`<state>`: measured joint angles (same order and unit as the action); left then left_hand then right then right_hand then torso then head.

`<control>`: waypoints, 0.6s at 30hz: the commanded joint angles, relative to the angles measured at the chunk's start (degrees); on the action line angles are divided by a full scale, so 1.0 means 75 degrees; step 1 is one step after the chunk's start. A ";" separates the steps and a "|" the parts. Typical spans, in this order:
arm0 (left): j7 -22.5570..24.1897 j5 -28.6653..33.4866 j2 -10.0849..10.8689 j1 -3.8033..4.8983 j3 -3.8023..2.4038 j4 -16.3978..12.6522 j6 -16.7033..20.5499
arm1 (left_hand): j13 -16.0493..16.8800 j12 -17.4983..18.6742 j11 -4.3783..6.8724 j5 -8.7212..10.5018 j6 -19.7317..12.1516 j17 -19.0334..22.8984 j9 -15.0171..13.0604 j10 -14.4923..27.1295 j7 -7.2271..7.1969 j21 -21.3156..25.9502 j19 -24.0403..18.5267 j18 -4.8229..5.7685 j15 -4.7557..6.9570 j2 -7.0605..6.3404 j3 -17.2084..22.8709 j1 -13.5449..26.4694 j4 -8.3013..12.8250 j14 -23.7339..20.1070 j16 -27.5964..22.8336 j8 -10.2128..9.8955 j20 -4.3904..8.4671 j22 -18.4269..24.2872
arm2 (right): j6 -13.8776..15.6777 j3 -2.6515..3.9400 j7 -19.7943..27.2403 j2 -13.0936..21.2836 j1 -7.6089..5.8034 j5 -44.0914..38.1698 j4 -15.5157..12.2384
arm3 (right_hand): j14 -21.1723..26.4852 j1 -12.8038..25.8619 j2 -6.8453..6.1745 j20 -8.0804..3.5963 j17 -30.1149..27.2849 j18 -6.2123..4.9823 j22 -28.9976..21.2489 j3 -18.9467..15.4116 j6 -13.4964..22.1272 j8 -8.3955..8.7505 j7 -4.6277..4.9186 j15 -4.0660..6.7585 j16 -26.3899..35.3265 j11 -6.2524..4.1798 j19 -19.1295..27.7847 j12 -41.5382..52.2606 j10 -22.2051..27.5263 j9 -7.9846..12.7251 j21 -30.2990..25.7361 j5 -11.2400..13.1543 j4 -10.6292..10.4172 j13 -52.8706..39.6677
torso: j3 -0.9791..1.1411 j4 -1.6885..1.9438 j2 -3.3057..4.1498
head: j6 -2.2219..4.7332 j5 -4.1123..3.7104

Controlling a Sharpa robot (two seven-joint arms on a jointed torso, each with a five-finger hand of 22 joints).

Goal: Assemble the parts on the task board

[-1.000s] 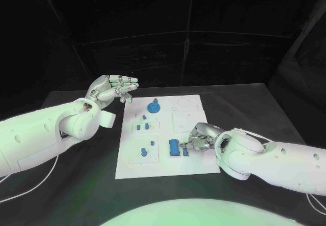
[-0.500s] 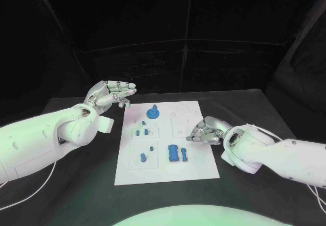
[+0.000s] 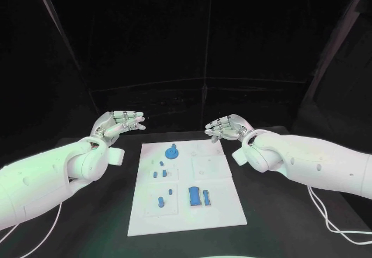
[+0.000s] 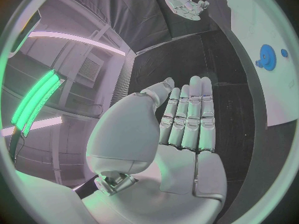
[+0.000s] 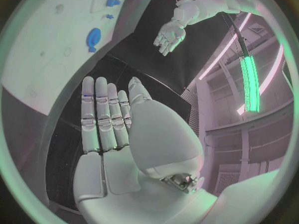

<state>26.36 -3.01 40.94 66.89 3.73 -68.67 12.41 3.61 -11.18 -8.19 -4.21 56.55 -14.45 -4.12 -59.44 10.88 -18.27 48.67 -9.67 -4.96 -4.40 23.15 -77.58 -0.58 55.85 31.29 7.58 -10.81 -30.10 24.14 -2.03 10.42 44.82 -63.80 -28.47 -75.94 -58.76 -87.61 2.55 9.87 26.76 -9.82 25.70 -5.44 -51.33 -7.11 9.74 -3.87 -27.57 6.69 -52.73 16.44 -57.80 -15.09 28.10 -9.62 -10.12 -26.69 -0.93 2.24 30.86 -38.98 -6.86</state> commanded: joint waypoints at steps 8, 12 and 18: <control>0.0275 0.0626 -0.0613 -0.0117 -0.0016 0.1204 0.0167 | 0.0002 0.0892 -0.0396 -0.0040 -0.0321 0.1089 0.0044 0.0454 -0.0130 0.1859 -0.1842 -0.0119 -0.0629 0.0046 -0.0764 0.0029 -0.0299 -0.0401 -0.2451 -0.0424 -0.0767 0.1829 | -0.1026 0.0010 0.1811 -0.1059 -0.0045 0.1869 0.1645 | -0.0670 0.0117 0.0084 0.0255 -0.2200 -0.0075 -0.1507 0.0167 -0.0360 0.0464 0.0074 -0.0228 0.2694 0.0163 -0.0639 -0.1366 -0.0604 0.0933 -0.1893 0.0007 0.0284 0.2782 | 0.0038 0.0035 -0.0283 | 0.0407 0.0046; 0.0082 0.0379 -0.0638 -0.0137 -0.0008 0.1193 0.0092 | -0.0482 0.1491 0.0069 0.0562 -0.2563 0.1372 0.0549 0.2771 -0.0544 0.2436 -0.3246 0.0386 -0.0231 0.0586 -0.1514 0.3210 0.0078 -0.2549 -0.3041 -0.1011 -0.0071 0.2543 | -0.0625 0.0005 0.1312 -0.1088 -0.0026 0.1411 0.1672 | 0.1896 0.3711 -0.0341 -0.0233 -0.2714 0.0351 -0.2186 0.0725 0.1883 0.0949 -0.0340 0.0516 0.3076 -0.0140 0.1665 -0.1650 0.1943 0.1326 -0.2561 0.0394 0.0662 0.3559 | 0.0024 0.0010 -0.0241 | 0.0400 0.0045; 0.0121 0.0382 -0.0520 -0.0216 -0.0059 0.0776 0.0521 | -0.0482 0.1491 0.0286 0.0562 -0.3592 0.1927 0.0549 0.3836 -0.0722 0.2436 -0.3919 0.0503 -0.0043 0.0586 -0.1845 0.4695 0.0078 -0.3566 -0.3289 -0.1011 0.0237 0.2855 | -0.0227 0.0037 0.1466 -0.0959 0.0036 0.1700 0.1243 | 0.3126 0.5378 -0.0341 -0.0452 -0.2903 0.0482 -0.2454 0.0725 0.2911 0.0949 -0.0527 0.0516 0.3676 -0.0297 0.2778 -0.2193 0.3147 0.1476 -0.2820 0.0582 0.1349 0.3559 | 0.0048 -0.0066 -0.0171 | 0.0453 0.0259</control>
<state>26.82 -0.07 37.06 65.25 3.34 -62.26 14.03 1.09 -1.30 -8.16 -1.35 39.93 -2.43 -1.14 -41.37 7.36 -1.31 25.99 -8.38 -7.13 -1.10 12.54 -57.17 -0.85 39.27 8.94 1.30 -12.19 -11.73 20.06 -1.81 20.40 37.63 -63.50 -17.27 -65.98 -47.90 -64.13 1.01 8.77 6.77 -8.86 9.90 -1.30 -40.02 -1.14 7.88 -1.82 -3.38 6.05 -43.25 2.30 -46.39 -5.40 9.44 -7.14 -5.21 -1.39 -0.68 2.13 29.24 -35.72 -5.45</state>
